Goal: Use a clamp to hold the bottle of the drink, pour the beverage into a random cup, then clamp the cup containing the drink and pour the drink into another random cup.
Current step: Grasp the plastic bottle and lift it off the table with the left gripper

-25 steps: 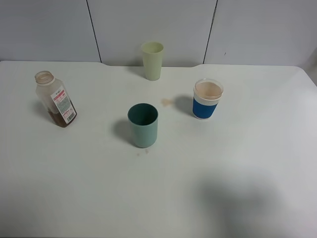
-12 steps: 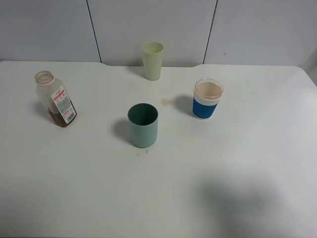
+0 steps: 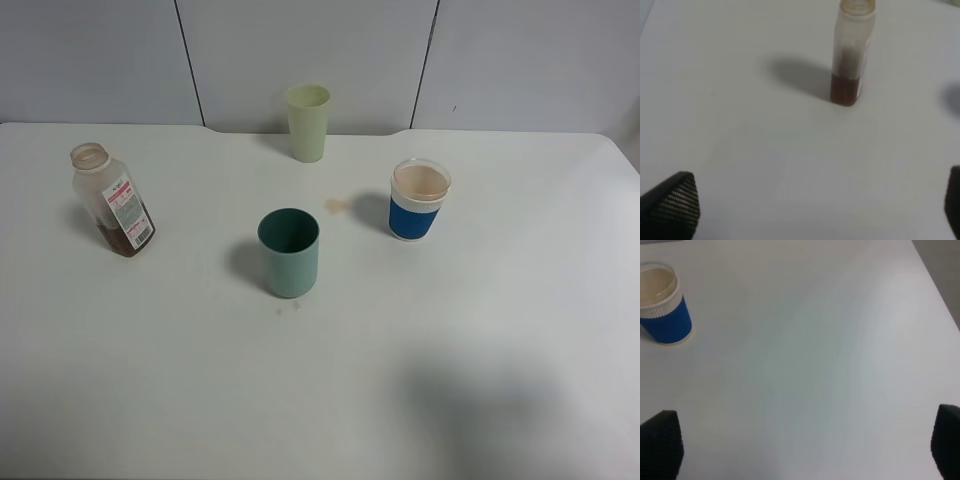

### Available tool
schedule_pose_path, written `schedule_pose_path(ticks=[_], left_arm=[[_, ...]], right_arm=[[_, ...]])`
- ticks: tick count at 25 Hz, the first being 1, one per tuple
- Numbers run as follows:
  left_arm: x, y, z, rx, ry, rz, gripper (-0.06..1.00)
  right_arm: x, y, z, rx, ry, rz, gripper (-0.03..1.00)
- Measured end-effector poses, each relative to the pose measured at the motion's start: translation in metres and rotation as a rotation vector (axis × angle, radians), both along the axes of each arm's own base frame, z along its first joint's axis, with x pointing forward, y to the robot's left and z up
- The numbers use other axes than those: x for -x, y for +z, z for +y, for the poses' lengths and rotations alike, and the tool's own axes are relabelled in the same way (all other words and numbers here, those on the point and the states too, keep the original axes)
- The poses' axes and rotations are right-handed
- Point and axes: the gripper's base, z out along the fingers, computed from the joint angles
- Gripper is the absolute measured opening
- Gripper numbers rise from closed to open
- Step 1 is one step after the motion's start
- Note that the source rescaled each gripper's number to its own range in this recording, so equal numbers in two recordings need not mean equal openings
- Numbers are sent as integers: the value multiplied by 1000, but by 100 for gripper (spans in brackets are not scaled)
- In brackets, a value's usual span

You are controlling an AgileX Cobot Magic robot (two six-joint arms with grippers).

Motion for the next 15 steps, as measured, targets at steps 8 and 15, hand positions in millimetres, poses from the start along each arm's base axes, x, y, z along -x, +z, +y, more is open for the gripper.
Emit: schedule_pose_path(ticks=[8,15], left_arm=[[-2,0,0,0,-1,9,100],[-32,19,-4,-6,-9,27,100]], right_arm=[[0,0,0,0,0,0,99],[0,0,0,0,0,0,99]])
